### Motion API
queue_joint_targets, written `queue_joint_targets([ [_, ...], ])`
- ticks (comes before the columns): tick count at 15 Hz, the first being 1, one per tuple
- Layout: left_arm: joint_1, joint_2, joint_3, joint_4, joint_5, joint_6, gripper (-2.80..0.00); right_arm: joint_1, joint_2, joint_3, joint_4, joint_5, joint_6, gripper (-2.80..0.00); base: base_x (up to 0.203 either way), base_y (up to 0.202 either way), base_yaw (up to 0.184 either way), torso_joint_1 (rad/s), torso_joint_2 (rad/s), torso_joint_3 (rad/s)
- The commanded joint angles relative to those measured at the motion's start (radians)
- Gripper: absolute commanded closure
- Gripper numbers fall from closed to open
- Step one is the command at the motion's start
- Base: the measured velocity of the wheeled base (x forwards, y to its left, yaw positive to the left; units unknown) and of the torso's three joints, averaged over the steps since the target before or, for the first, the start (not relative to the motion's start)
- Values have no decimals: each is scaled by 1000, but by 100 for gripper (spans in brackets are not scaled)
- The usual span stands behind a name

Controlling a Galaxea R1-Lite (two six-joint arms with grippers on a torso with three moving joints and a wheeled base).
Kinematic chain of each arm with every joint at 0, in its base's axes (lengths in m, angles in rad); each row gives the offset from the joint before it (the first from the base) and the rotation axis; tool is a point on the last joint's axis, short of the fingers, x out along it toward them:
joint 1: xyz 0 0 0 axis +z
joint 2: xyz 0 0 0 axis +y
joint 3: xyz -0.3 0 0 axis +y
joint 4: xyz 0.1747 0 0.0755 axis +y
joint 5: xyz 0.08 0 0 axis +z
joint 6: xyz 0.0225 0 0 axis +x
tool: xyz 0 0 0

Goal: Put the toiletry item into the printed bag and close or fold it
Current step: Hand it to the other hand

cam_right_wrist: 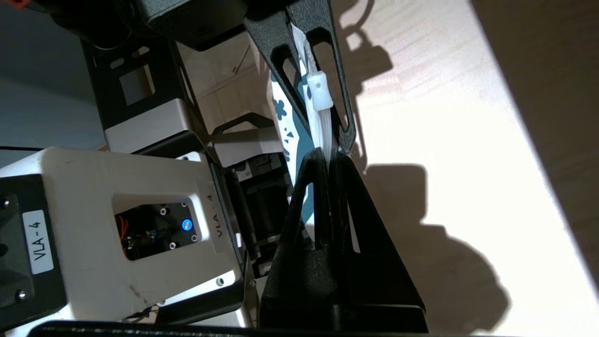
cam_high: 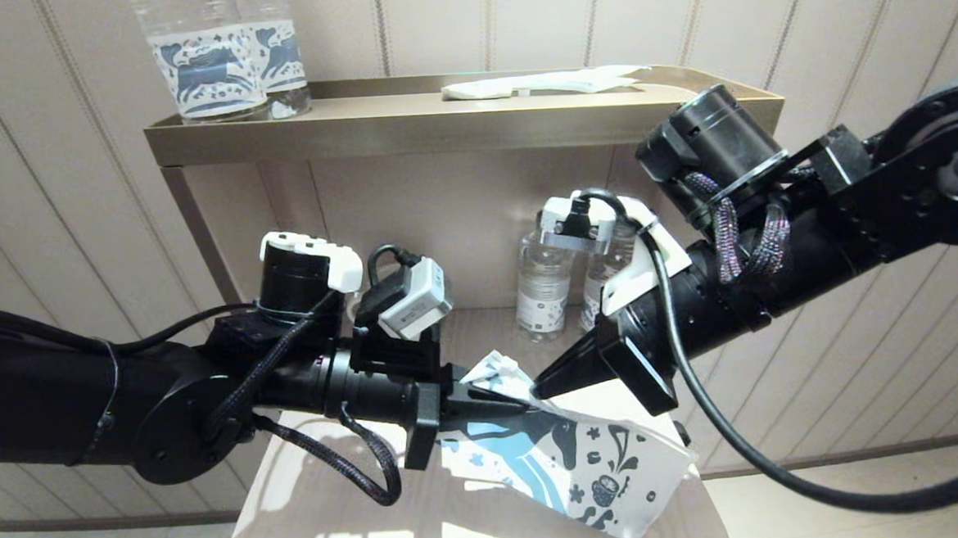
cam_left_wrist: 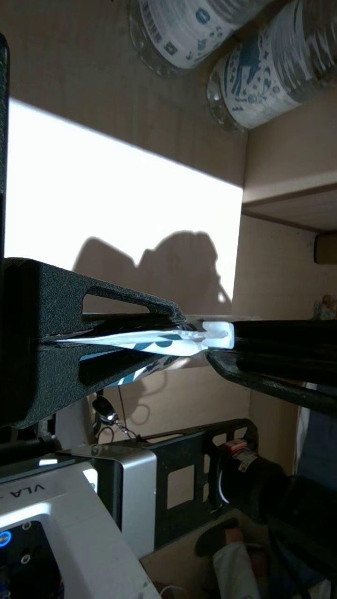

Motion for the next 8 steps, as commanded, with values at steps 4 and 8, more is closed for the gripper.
queue_joint_targets([
  [4, -1, 0, 0, -5, -4, 1, 0, -4, 2, -8, -17, 9, 4, 0, 0, 0, 0, 0, 0, 0],
  [8, -10, -1, -3, -5, 63, 1, 0, -56, -72, 4, -14, 9, 27, 0, 0, 0, 0, 0, 0, 0],
])
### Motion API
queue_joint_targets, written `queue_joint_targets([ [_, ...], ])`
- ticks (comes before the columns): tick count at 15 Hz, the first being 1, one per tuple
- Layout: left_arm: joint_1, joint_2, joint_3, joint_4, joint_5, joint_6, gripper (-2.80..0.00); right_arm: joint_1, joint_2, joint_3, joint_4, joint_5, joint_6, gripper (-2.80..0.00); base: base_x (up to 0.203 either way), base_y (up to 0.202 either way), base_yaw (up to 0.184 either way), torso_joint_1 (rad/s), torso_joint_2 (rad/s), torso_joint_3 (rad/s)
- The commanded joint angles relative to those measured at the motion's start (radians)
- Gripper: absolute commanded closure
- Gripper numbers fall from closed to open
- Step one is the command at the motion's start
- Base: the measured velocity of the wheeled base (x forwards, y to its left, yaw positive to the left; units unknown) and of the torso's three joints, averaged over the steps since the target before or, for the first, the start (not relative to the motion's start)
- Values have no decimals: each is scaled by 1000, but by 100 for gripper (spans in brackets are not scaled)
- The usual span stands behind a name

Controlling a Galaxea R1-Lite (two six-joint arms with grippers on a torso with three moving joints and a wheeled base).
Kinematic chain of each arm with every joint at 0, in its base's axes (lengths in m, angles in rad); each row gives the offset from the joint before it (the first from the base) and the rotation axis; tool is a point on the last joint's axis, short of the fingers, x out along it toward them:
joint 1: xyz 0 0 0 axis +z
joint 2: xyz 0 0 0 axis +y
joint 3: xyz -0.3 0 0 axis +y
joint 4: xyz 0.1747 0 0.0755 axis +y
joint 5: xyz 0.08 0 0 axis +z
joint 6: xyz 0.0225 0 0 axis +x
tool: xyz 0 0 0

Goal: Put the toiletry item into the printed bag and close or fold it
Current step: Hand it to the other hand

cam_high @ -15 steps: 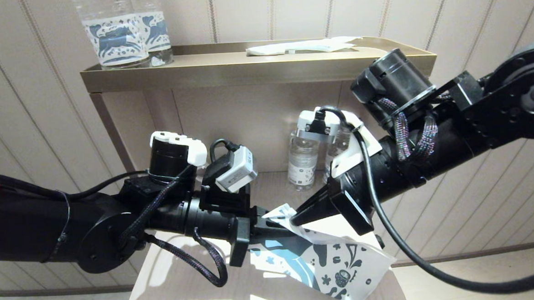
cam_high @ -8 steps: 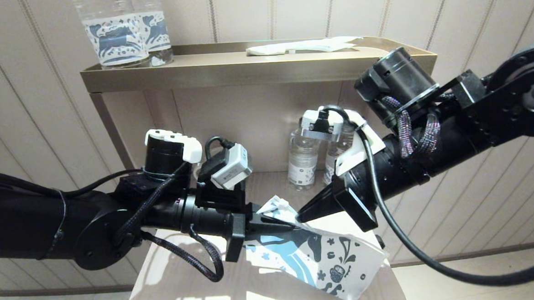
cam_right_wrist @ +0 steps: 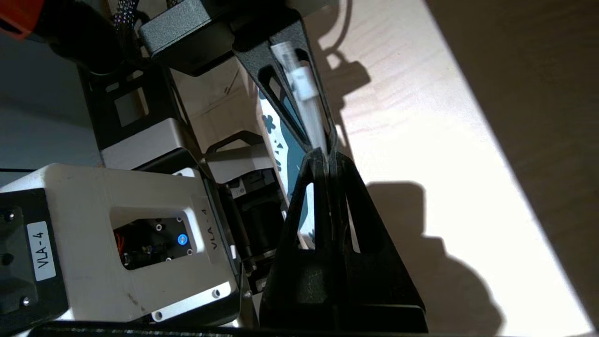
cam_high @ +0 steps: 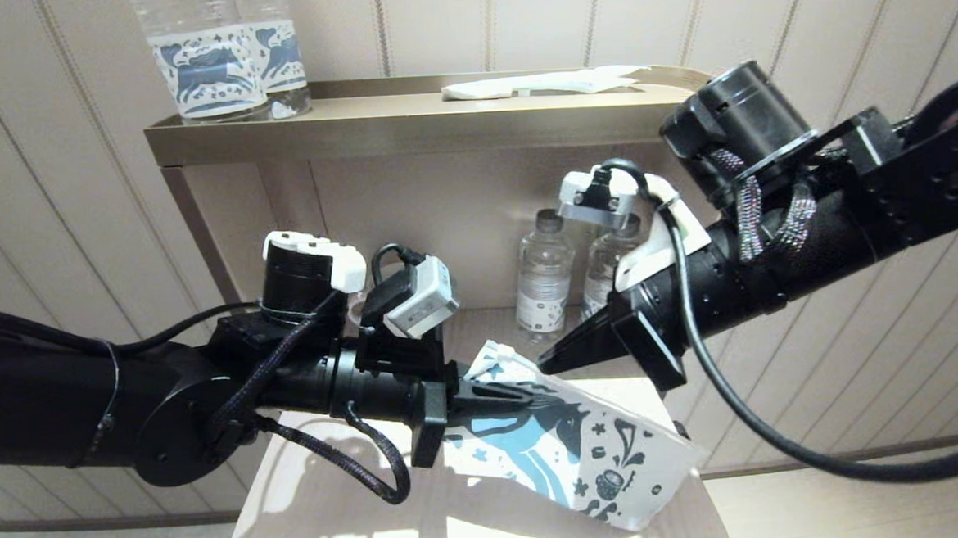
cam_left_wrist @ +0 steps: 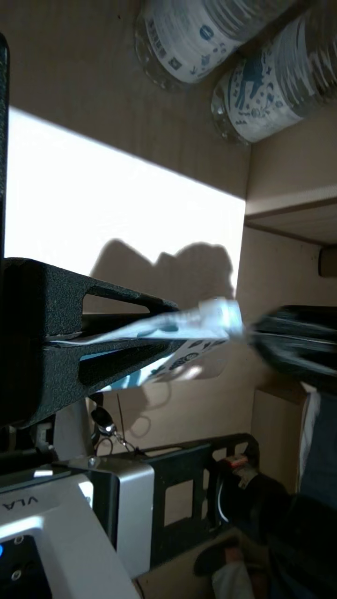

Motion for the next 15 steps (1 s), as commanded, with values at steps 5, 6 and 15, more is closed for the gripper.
queue_joint_targets([
  [5, -4, -21, 4, -2, 10, 2, 0, -30, -171, 102, 1, -1, 75, 0, 0, 0, 0, 0, 0, 0],
  [6, -4, -23, 4, -2, 11, 1, 0, -32, -179, 130, -15, -3, 87, 0, 0, 0, 0, 0, 0, 0],
  [15, -45, -32, -15, -3, 104, -46, 0, 19, -135, 275, -355, -3, 336, 0, 0, 0, 0, 0, 0, 0],
])
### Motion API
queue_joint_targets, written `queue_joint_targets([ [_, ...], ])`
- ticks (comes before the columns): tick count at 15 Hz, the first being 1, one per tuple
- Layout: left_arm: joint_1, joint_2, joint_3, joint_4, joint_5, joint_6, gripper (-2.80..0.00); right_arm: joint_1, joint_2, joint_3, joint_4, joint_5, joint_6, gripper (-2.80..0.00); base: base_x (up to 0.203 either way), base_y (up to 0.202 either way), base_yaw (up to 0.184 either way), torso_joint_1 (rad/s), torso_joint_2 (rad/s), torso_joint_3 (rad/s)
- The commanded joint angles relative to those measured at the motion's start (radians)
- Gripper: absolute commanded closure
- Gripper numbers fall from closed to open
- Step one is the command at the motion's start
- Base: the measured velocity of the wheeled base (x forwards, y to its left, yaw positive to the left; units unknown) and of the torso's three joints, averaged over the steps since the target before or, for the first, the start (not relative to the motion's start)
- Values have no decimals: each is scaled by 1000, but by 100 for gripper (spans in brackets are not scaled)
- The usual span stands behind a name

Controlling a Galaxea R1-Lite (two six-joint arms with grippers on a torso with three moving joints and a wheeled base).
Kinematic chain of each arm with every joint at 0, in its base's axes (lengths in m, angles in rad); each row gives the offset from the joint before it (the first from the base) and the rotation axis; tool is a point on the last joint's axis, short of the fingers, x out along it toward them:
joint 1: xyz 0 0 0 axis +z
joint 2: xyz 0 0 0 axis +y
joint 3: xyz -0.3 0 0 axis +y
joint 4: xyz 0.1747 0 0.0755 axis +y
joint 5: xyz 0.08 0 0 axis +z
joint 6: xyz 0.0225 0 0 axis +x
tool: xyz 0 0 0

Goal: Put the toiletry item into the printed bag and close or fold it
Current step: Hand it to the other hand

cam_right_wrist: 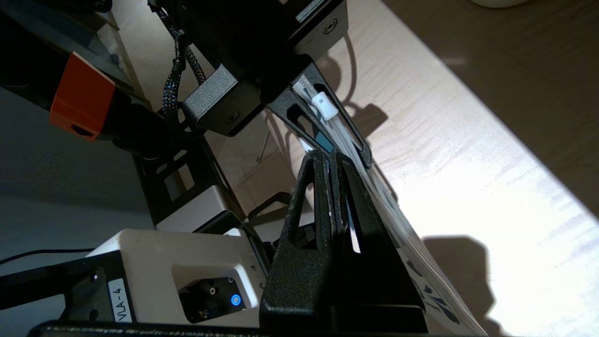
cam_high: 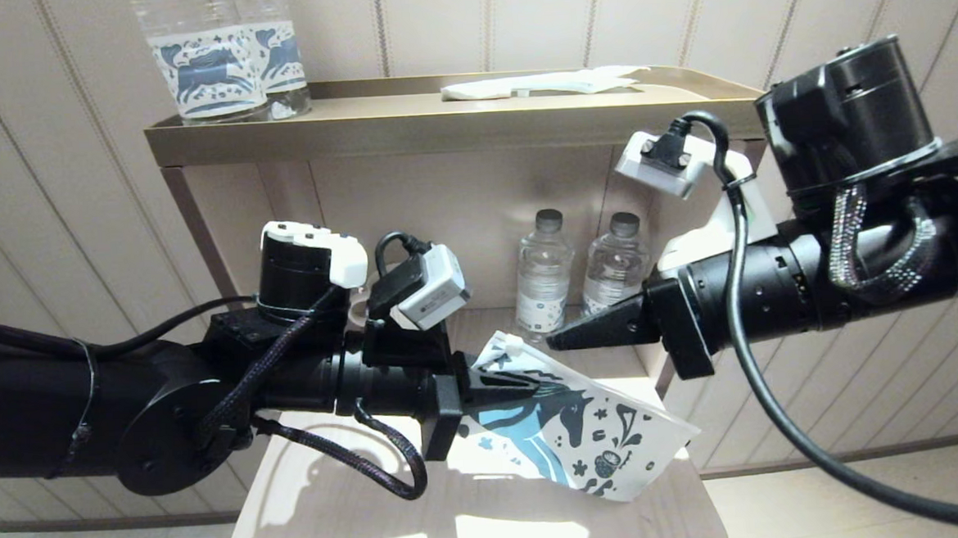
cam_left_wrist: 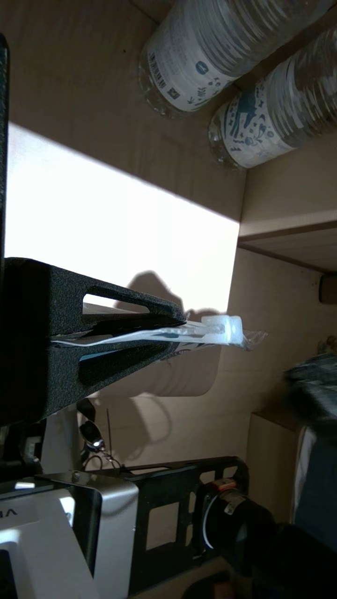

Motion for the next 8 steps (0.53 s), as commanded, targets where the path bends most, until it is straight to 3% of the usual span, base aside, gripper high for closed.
queue_joint_targets([
  [1, -5, -1, -4, -4, -4, -12, 0, 6, 14, 21, -23, 3, 11, 0, 0, 0, 0, 0, 0, 0],
  [3, -4, -2, -6, -5, 2, -12, 0, 5, -3, 69, -84, -16, 20, 0, 0, 0, 0, 0, 0, 0],
  [4, -3, -5, -6, -5, 4, -12, 0, 7, -23, 92, -144, -38, 20, -280, 0, 0, 0, 0, 0, 0],
  [6, -4, -7, -4, -4, 4, -12, 0, 7, -46, 94, -165, -50, 30, -280, 0, 0, 0, 0, 0, 0],
  [7, -3, -5, -4, -4, 4, -12, 0, 9, -60, 100, -162, -50, 32, 0, 0, 0, 0, 0, 0, 0],
  [8, -3, -5, -4, -4, 4, -12, 0, 8, -68, 109, -162, -52, 35, 0, 0, 0, 0, 0, 0, 0],
])
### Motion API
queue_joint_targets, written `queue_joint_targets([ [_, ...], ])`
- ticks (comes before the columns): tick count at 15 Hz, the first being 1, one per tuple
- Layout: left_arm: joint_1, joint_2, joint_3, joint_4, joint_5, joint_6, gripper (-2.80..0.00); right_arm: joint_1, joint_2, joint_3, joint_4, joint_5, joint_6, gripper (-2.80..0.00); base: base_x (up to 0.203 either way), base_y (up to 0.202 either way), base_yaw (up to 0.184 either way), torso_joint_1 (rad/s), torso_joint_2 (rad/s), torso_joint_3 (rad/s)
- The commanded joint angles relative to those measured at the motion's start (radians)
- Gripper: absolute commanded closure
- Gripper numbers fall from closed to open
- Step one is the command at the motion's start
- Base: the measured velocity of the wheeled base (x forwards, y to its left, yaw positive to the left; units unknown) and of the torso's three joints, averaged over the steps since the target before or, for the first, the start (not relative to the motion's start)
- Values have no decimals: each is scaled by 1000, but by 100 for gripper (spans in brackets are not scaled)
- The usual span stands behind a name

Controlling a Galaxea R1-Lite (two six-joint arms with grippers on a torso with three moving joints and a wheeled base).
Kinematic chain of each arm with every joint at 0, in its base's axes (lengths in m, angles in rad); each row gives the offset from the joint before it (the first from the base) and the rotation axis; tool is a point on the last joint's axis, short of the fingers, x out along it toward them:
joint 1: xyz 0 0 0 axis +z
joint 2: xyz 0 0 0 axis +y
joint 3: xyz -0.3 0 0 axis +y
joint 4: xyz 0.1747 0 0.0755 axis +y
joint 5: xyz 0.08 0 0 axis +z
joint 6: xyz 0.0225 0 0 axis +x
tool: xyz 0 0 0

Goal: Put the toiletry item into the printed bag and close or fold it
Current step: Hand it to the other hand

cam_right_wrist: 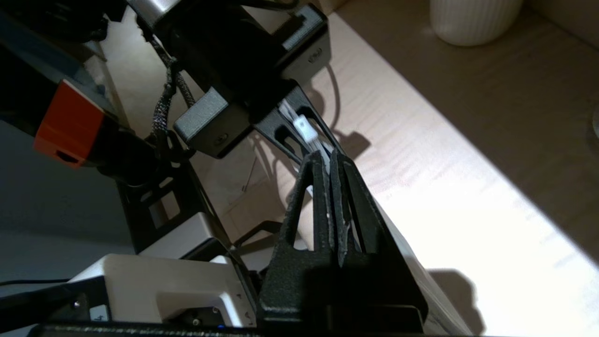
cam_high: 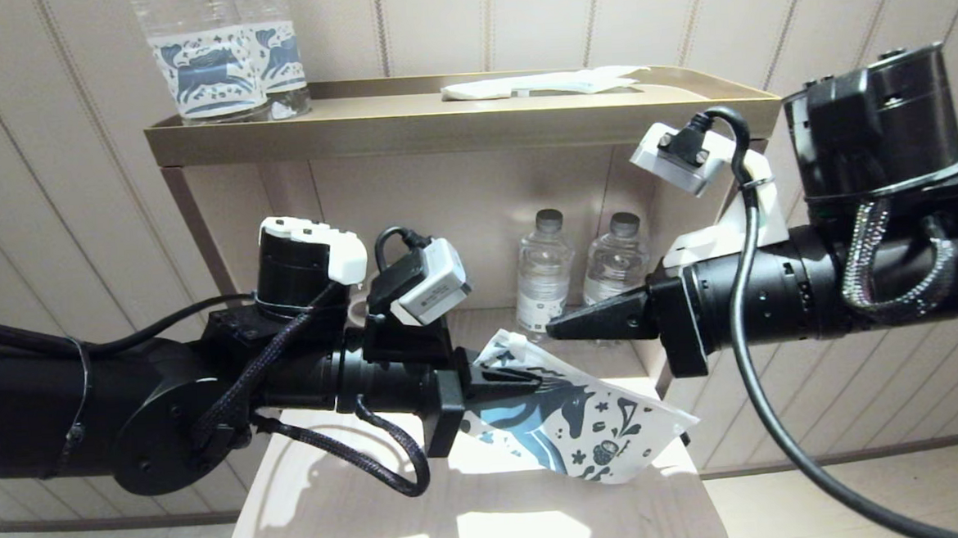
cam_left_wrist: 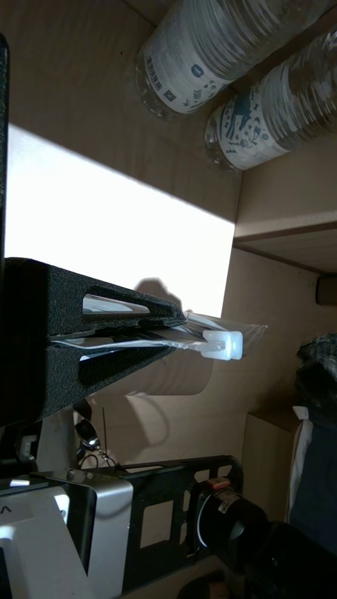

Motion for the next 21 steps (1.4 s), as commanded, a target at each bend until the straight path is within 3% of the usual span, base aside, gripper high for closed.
queue_joint_targets([
  [1, 1, 2, 3, -4, -4, 5, 0, 0, -34, 16, 0, 3, 3, 0, 0, 0, 0, 0, 0, 0],
  [21, -7, 2, 4, -3, -2, 6, 0, 48, 52, 42, -92, 13, -7, 0, 0, 0, 0, 0, 0, 0],
])
